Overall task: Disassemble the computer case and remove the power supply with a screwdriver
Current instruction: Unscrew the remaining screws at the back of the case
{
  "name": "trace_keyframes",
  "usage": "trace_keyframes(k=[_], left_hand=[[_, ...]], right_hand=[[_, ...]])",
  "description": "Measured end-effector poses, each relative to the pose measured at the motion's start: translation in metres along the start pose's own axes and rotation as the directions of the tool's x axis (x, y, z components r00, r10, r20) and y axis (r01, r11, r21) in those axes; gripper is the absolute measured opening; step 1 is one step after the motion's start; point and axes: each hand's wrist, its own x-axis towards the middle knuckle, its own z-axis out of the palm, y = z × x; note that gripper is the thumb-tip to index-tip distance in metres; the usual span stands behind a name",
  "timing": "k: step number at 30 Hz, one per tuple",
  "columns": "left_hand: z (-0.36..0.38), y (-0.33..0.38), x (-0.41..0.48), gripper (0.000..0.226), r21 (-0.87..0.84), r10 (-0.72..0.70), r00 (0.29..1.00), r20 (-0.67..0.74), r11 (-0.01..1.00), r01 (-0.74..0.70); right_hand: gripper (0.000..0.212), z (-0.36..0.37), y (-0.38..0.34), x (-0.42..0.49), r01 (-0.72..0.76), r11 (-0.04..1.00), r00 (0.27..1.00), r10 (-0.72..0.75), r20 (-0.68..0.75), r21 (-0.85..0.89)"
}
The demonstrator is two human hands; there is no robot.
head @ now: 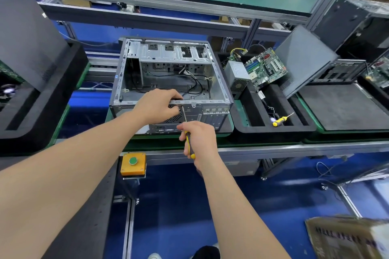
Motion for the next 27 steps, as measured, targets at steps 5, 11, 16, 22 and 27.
trace_keyframes(k=[5, 11, 16, 22, 27], left_hand=[[0.000, 0.000, 0.000, 0.038, -0.001, -0.001, 1.000, -0.002, 1.000, 0.001], [0.001, -0.001, 0.000, 0.038, -0.010, 0.001, 1.000, -0.020, 1.000, -0.001], [0.001, -0.001, 0.001, 0.040, -0.023, -0.006, 1.000, -0.025, 1.000, 0.006], [0.002, -0.002, 0.001, 0.037, -0.018, 0.008, 0.999, -0.051, 1.000, -0.009], [0.003, -0.004, 0.002, 0.035, -0.002, 0.038, 0.998, -0.047, 0.999, -0.038]], right_hand=[[0.025, 0.015, 0.004, -0.008, 0.135, 0.448, 0.829, -0.540, -0.147, -0.884], [0.042, 0.008, 0.005, 0.002, 0.118, 0.737, 0.923, -0.328, -0.201, -0.665], [0.035, -0.006, -0.002, 0.012, -0.116, 0.988, 0.993, 0.118, 0.009, -0.106], [0.027, -0.016, 0.006, 0.008, -0.420, 0.780, 0.867, 0.193, 0.460, 0.464], [0.031, -0.010, 0.012, 0.007, -0.619, 0.355, 0.763, 0.064, 0.643, 0.700]])
